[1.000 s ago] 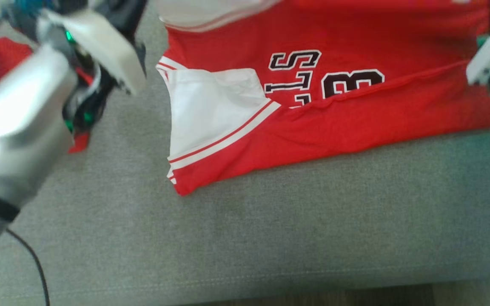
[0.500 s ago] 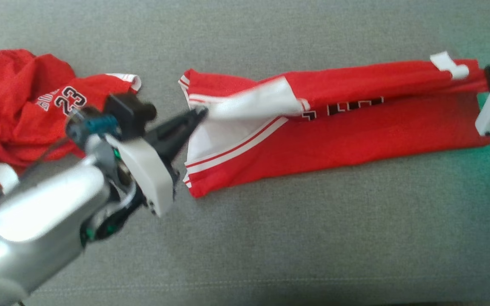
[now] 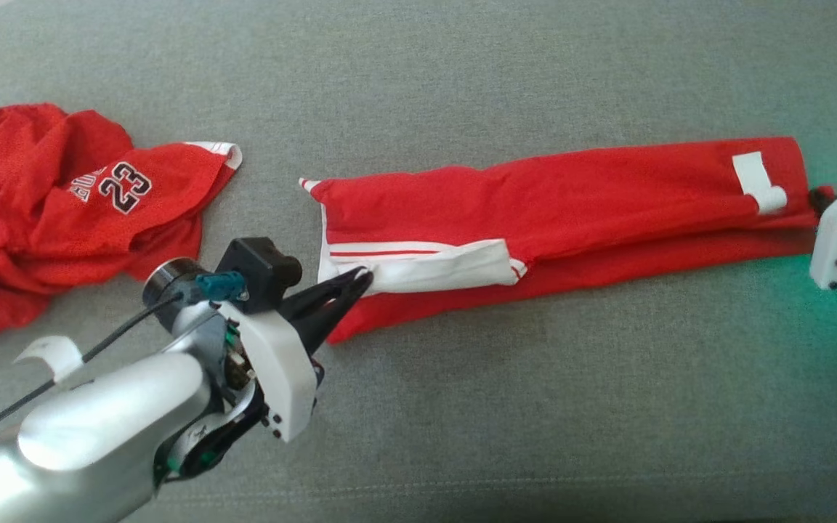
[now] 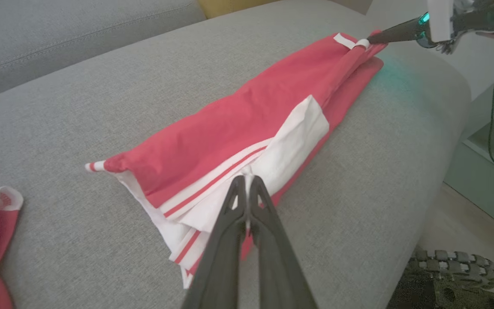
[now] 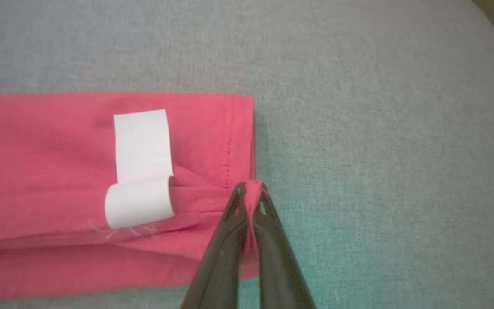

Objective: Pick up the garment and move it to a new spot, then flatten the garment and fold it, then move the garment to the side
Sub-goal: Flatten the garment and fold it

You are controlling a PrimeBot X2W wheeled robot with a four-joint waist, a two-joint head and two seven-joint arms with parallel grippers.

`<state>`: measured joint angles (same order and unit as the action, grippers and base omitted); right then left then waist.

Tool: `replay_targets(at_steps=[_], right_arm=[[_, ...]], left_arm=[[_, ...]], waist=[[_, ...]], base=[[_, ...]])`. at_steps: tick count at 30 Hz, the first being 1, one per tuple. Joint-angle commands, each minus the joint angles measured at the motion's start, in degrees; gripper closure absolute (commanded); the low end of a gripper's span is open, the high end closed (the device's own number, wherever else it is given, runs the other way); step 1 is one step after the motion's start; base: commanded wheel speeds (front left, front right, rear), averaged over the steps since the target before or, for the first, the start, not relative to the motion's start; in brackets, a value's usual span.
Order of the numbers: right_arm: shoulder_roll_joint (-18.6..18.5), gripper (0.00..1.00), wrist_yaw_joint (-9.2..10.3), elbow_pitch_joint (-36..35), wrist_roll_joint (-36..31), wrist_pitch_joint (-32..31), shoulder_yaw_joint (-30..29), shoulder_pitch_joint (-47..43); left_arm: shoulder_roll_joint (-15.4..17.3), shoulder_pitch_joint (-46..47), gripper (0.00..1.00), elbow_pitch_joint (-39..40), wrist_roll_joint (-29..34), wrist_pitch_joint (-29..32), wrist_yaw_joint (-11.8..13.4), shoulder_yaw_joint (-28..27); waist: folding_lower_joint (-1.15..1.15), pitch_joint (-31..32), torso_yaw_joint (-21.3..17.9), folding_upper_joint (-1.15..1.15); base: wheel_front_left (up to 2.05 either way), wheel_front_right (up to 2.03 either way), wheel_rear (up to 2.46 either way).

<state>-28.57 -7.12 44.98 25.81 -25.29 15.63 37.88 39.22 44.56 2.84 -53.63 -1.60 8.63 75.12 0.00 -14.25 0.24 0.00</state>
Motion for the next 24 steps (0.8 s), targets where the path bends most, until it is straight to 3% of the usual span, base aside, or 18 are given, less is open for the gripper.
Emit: replay_targets(at_steps=[1, 4, 5, 6, 7, 8, 16, 21, 24], right_arm=[[-2.1, 1.0, -0.36, -2.3, 0.4, -1.0, 0.5, -0.8], [-2.6, 1.0, -0.36, -3.9, 0.1, -3.2, 0.4, -2.2], [-2.6, 0.94, -0.36, -4.7, 0.0, -3.4, 0.1, -2.5], [-2.7, 0.0, -0.36, -5.5, -0.3, -3.1, -0.1, -2.8], [-2.5, 0.0, -0.36, -6.0, -0.4, -3.1, -0.5, -3.2], [-2.3, 0.0, -0.36, -6.6, -0.5, -3.2, -0.9, -3.5], [1.5, 0.0, -0.36, -13.3, -2.9, 3.7, -6.4, -5.0], [5.2, 0.0, -0.36, -17.9, -4.4, 10.8, -9.2, -6.3], [7.7, 0.0, -0.36, -21.2, -6.0, 16.7, -10.5, -7.7]], left_arm=[[0.9, 1.3, 1.0, -0.1, 0.9, -0.2, 0.2, -2.7], [-0.6, 0.9, 1.0, -3.1, 1.4, -0.7, 0.0, -2.6], [-1.1, 0.8, 1.0, -4.2, 1.6, -1.0, 0.0, -2.6], [-1.5, 0.8, 0.74, -5.2, 1.9, -1.3, 0.0, -2.5], [-1.9, 0.8, 0.2, -6.3, 2.4, -1.7, 0.2, -2.5], [-2.3, 0.7, 0.0, -7.3, 2.8, -2.3, 0.4, -2.5], [-4.7, -1.7, 0.0, -13.0, 0.1, -10.4, 4.9, -8.6], [-6.1, -3.7, 0.0, -13.5, -1.1, -13.1, 7.9, -15.8], [-8.2, -6.6, 0.0, -11.1, 2.0, -13.4, 9.8, -24.8]], waist=[[0.0, -0.2, -0.1, 0.0], [0.0, -0.5, -0.2, 0.0], [0.0, -0.5, -0.3, 0.0], [0.0, -0.5, -0.4, 0.0], [0.0, -0.5, -0.4, 0.0], [0.0, -0.3, -0.5, 0.0], [0.0, 2.3, -0.8, 0.0], [0.0, 3.5, -0.5, 0.0], [0.0, 4.2, -0.2, 0.0]], base=[[0.0, 0.0, 0.0], [0.0, 0.0, 0.0], [0.0, 0.0, 0.0], [0.0, 0.0, 0.0], [0.0, 0.0, 0.0], [0.0, 0.0, 0.0], [0.0, 0.0, 0.0], [0.0, 0.0, 0.0], [0.0, 0.0, 0.0]])
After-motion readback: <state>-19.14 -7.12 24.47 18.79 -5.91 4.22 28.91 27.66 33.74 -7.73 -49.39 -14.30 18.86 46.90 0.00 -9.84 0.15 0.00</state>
